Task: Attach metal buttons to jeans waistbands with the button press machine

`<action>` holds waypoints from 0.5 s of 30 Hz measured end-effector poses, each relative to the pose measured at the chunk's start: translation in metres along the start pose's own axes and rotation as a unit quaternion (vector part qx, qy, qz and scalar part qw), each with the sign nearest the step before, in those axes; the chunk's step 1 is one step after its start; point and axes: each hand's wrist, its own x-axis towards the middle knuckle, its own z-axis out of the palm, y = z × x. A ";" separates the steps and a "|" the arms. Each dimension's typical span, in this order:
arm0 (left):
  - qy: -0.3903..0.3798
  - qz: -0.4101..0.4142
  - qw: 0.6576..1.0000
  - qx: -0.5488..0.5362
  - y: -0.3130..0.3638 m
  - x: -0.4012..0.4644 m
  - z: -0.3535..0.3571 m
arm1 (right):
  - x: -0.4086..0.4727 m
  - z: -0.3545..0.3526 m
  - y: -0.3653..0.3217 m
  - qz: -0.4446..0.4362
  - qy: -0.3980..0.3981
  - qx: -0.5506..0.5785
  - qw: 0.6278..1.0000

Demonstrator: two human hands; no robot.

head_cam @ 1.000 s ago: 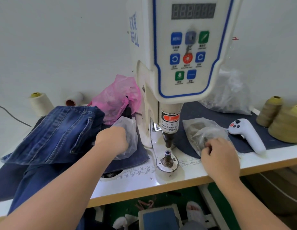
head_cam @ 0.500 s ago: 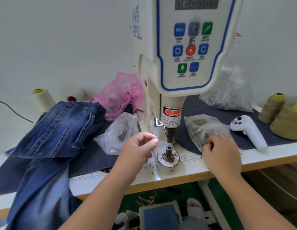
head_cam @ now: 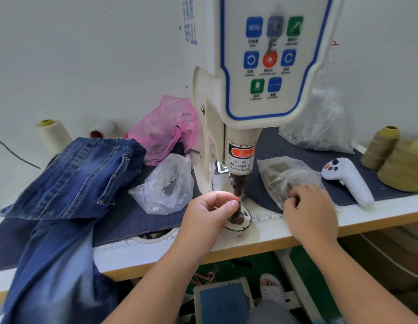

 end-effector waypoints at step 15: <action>0.067 0.109 0.985 0.119 -0.014 -0.006 0.007 | -0.001 0.001 0.000 -0.002 0.009 0.003 1.000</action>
